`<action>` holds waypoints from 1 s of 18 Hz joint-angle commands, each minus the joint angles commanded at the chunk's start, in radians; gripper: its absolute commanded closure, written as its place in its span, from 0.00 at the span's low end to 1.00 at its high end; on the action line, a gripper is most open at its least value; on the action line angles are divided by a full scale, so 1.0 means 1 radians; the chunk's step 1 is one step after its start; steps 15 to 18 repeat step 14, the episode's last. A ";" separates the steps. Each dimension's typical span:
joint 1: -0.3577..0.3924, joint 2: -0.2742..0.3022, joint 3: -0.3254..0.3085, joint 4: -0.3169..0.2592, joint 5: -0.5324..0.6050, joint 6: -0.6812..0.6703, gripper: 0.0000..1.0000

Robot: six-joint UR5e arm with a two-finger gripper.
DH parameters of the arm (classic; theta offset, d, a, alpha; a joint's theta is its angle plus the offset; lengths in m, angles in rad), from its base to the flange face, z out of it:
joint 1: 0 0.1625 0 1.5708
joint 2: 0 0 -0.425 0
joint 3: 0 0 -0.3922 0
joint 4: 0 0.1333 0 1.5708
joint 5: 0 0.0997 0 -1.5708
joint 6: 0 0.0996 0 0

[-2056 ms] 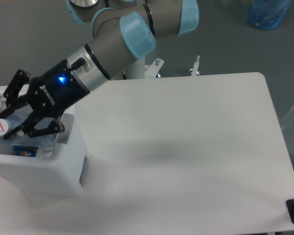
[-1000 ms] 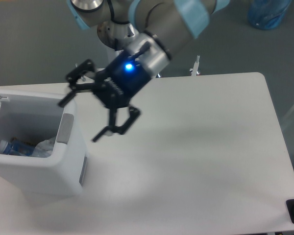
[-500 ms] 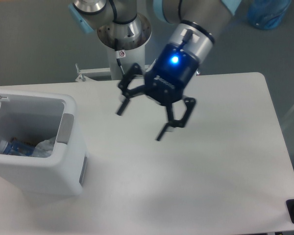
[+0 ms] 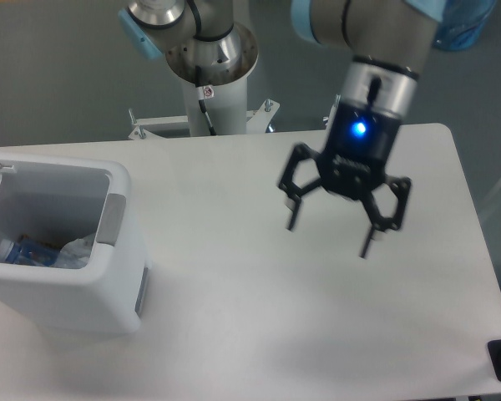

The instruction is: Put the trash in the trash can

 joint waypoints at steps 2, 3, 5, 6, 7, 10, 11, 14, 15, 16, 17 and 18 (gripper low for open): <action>-0.014 -0.025 0.032 -0.055 0.080 0.028 0.00; -0.026 -0.035 0.055 -0.095 0.124 0.034 0.00; -0.064 -0.066 0.129 -0.199 0.238 0.037 0.00; -0.095 -0.081 0.156 -0.236 0.290 0.043 0.00; -0.115 -0.089 0.166 -0.246 0.336 0.052 0.00; -0.140 -0.097 0.154 -0.252 0.369 0.054 0.00; -0.143 -0.097 0.147 -0.252 0.369 0.057 0.00; -0.153 -0.094 0.129 -0.240 0.373 0.057 0.00; -0.153 -0.094 0.129 -0.240 0.373 0.057 0.00; -0.153 -0.094 0.129 -0.240 0.373 0.057 0.00; -0.153 -0.094 0.129 -0.240 0.373 0.057 0.00; -0.153 -0.094 0.129 -0.240 0.373 0.057 0.00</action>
